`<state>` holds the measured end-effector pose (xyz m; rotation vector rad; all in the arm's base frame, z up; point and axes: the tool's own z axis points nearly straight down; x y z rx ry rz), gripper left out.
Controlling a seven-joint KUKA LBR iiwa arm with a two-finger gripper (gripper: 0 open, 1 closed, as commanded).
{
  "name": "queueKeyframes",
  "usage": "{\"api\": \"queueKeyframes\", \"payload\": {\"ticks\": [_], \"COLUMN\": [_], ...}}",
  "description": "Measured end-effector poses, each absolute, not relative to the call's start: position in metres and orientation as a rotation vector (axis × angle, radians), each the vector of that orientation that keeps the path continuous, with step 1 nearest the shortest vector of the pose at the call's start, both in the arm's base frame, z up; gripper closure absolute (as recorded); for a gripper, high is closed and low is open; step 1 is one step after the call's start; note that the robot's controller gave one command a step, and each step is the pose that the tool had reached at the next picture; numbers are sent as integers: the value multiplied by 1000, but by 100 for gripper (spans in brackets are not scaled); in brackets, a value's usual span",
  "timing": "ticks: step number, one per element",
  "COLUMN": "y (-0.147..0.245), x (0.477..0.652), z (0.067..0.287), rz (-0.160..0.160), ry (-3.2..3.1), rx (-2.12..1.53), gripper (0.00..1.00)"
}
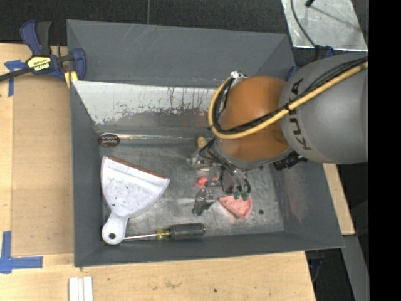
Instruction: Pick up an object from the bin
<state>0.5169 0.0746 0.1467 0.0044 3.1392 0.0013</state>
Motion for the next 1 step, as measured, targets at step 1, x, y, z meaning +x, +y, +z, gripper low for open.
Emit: {"api": "queueKeyframes", "payload": {"ticks": [1], "y": [75], "x": [517], "z": [147], "rz": [1], "ry": [3139], "rx": [4], "gripper": [0]}}
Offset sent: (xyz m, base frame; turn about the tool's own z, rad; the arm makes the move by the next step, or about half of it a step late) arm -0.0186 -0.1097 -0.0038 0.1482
